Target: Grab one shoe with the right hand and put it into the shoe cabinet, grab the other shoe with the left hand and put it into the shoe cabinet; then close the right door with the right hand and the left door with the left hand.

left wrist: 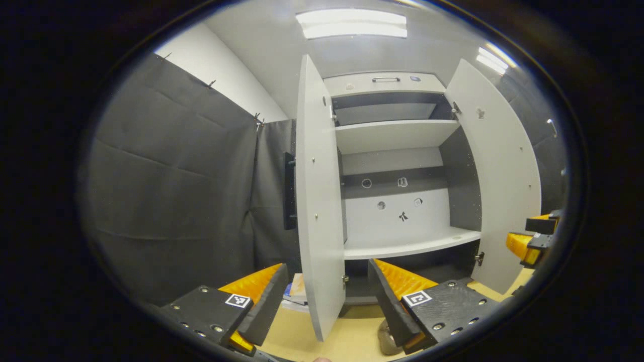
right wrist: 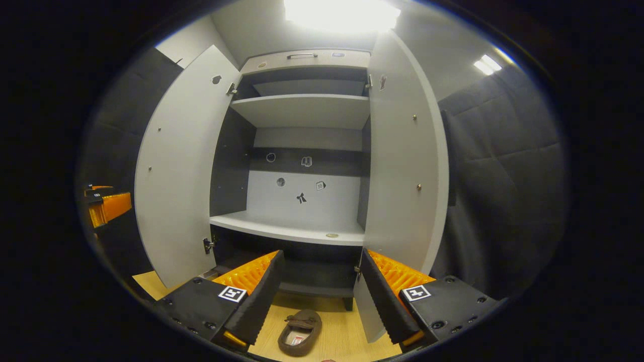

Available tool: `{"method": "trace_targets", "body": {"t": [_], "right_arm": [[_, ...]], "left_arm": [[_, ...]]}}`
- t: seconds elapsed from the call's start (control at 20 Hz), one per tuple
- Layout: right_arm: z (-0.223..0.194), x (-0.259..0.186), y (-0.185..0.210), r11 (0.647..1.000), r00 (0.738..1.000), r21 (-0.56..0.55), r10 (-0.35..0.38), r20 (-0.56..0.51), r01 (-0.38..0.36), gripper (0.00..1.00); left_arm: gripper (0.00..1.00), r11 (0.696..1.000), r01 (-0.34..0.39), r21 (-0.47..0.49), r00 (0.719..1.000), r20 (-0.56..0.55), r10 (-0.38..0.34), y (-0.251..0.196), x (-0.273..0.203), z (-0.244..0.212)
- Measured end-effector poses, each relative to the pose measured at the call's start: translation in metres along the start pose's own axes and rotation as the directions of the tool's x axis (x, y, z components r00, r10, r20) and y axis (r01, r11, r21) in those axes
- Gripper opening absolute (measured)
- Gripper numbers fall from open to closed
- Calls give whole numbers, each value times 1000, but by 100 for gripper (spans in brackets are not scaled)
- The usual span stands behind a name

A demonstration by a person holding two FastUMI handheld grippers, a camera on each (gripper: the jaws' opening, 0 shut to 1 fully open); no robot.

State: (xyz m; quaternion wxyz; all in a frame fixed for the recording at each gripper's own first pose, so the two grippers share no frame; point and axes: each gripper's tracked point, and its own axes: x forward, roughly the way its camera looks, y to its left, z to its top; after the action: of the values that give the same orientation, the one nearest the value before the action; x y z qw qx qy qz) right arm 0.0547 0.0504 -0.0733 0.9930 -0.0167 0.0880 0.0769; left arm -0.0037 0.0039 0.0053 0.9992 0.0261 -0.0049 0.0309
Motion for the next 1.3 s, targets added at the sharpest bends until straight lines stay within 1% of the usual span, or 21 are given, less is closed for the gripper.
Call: {"method": "trace_targets", "body": {"t": [0.05, 0.1, 0.25, 0.4, 0.45, 0.5, 0.55, 0.6, 0.65, 0.7, 0.75, 0.8, 0.85, 0.9, 1.05, 1.1, 1.15, 1.2, 1.3], "right_arm": [[-8, 5, 4, 1000, 1000, 6, 12, -21, -12, 93], [-15, 10, 8, 1000, 999, 12, 23, -42, -23, 96], [-39, 25, 17, 999, 993, 22, 52, -105, -50, 96], [-70, 37, 26, 996, 978, 31, 84, -190, -80, 96], [-80, 41, 29, 995, 972, 34, 94, -217, -89, 93], [-91, 43, 32, 995, 965, 38, 102, -244, -95, 93], [-103, 46, 35, 993, 955, 42, 115, -273, -108, 96], [-116, 47, 40, 991, 943, 48, 133, -305, -124, 96], [-127, 49, 43, 990, 931, 49, 144, -336, -135, 94], [-138, 50, 46, 988, 919, 49, 153, -364, -145, 97], [-149, 52, 49, 987, 907, 49, 160, -389, -153, 97], [-158, 52, 52, 986, 896, 53, 168, -411, -160, 97], [-165, 53, 54, 984, 885, 59, 176, -430, -167, 97], [-175, 54, 57, 983, 874, 63, 182, -449, -173, 97], [-199, 56, 67, 977, 835, 92, 214, -506, -195, 96], [-208, 57, 71, 975, 820, 103, 221, -529, -197, 97], [-216, 57, 73, 974, 804, 117, 227, -550, -196, 97], [-225, 57, 76, 973, 789, 131, 232, -569, -192, 97], [-240, 57, 80, 970, 758, 154, 241, -606, -186, 97]], "left_arm": [[100, 1000, -8, 5, 1000, -1, 8, 3, 0, 0], [100, 1000, -16, 9, 1000, -1, 16, 5, 0, 0], [100, 999, -37, 16, 999, -2, 37, 12, -2, 1], [100, 998, -52, 20, 999, -10, 53, 16, -3, -2], [100, 998, -56, 22, 998, -12, 56, 16, -3, -2], [100, 998, -59, 26, 998, -14, 59, 17, -4, -2], [100, 998, -61, 29, 998, -15, 62, 17, -4, -1], [100, 998, -63, 30, 998, -15, 63, 16, -5, -2], [100, 997, -68, 33, 998, -16, 69, 17, -6, -2], [100, 997, -72, 37, 997, -17, 73, 18, -7, -3], [100, 996, -76, 40, 997, -20, 77, 18, -7, -3], [85, 996, -80, 42, 996, -22, 81, 19, -8, -4], [100, 995, -85, 45, 996, -25, 86, 20, -9, -4], [93, 995, -89, 49, 996, -28, 90, 21, -10, -5], [93, 993, -106, 52, 994, -35, 108, 25, -14, -6], [96, 992, -113, 54, 993, -38, 115, 27, -16, -8], [93, 991, -120, 55, 992, -41, 122, 28, -17, -9], [100, 990, -127, 56, 990, -46, 130, 30, -18, -10], [100, 988, -142, 60, 988, -54, 145, 34, -22, -12]]}}
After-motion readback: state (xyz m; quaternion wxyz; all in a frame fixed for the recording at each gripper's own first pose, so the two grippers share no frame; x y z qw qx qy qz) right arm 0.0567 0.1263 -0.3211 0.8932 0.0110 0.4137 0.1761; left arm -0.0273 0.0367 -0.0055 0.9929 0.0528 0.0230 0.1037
